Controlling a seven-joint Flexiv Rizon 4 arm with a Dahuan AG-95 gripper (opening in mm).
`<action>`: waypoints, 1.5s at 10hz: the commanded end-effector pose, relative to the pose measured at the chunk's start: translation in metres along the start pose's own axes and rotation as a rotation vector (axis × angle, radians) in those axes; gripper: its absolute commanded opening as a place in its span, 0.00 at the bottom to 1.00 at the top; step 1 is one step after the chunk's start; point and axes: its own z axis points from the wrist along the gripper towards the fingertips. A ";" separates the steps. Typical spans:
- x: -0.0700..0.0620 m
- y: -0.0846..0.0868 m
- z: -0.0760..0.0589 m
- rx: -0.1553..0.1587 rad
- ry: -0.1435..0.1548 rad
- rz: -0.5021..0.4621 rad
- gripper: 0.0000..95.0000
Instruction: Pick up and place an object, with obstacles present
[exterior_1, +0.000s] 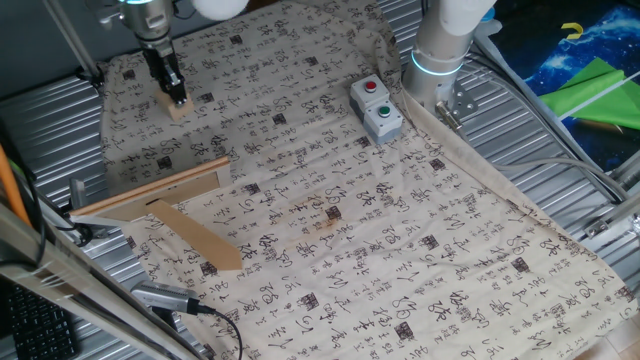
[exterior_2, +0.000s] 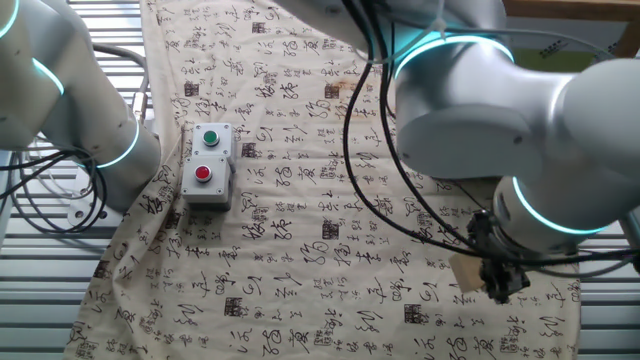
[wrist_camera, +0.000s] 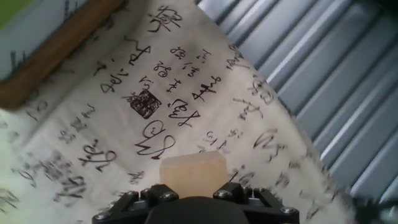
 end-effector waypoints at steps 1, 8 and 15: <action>0.001 0.000 -0.001 -0.020 -0.009 -0.124 0.00; 0.001 0.000 -0.001 -0.034 0.004 -0.150 0.00; 0.072 0.059 -0.001 -0.056 0.006 -0.042 0.00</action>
